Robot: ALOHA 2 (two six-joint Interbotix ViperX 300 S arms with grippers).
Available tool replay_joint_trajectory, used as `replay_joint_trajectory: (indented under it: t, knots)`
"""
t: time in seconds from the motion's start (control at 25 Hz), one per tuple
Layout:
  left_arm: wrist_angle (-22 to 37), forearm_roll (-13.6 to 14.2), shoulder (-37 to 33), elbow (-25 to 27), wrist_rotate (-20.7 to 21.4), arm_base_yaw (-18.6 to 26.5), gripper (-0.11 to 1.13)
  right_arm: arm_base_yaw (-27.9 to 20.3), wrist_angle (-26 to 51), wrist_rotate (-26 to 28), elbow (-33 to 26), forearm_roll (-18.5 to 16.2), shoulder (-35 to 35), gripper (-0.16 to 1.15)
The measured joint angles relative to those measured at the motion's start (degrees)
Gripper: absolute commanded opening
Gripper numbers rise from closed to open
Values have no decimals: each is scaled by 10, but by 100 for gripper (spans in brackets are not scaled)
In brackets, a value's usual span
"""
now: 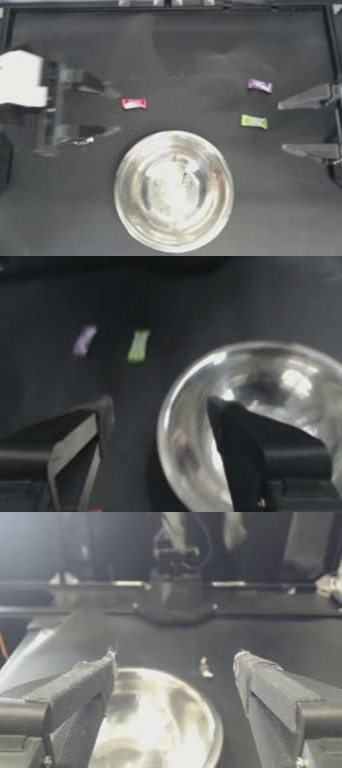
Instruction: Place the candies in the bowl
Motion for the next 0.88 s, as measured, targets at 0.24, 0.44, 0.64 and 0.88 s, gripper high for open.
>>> replay_joint_trajectory:
  t: [0.24,0.44,0.64,0.88]
  knots:
    - [-40,-5,-115,91,-7,27,91,-14,31,0,-5,3,-12,99]
    - [-59,-22,-170,147,-7,51,91,-37,83,0,-31,6,-12,99]
    - [-66,-32,-180,165,-7,57,91,-82,190,-1,-81,19,-12,99]
    - [-78,-32,-180,178,-7,62,91,-194,403,-11,-175,18,10,99]
